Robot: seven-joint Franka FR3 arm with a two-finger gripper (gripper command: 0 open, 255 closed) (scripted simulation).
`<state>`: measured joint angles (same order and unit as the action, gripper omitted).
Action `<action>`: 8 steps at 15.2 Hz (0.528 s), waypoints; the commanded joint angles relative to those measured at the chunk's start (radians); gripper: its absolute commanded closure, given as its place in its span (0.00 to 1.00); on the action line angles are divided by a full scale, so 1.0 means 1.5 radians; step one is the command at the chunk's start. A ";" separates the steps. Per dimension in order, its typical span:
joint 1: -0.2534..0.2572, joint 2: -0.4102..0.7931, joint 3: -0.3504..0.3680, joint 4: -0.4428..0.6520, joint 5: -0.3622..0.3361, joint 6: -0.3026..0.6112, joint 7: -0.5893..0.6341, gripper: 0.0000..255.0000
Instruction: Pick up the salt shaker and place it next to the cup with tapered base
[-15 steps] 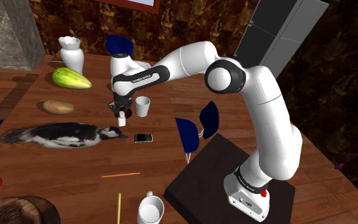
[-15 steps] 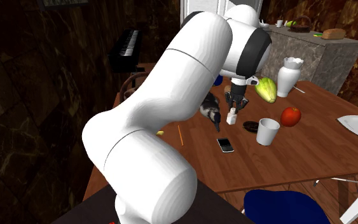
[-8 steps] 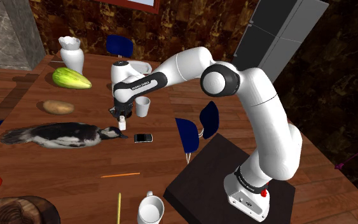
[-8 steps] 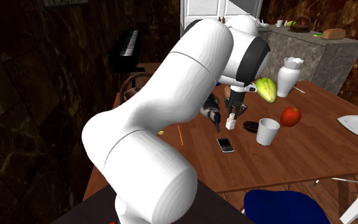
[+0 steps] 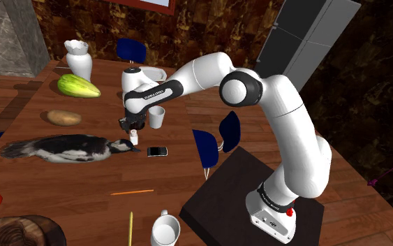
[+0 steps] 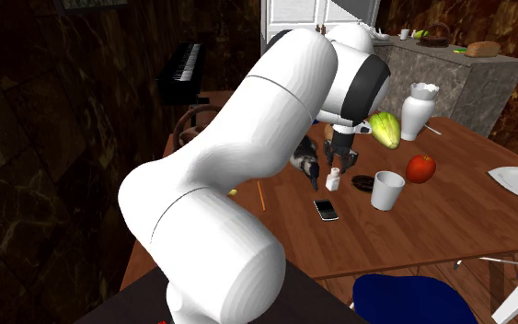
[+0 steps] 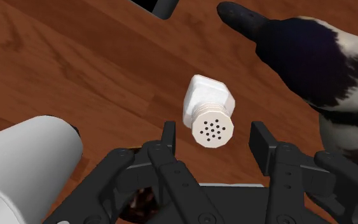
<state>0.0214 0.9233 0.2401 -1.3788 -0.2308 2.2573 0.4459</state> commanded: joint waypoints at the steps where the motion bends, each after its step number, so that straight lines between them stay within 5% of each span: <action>1: 0.000 0.000 0.000 0.000 0.000 0.000 0.000 0.00; 8: -0.006 -0.045 0.008 -0.008 0.008 -0.037 -0.004 0.00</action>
<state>0.0164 0.8793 0.2484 -1.3830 -0.2228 2.2177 0.4424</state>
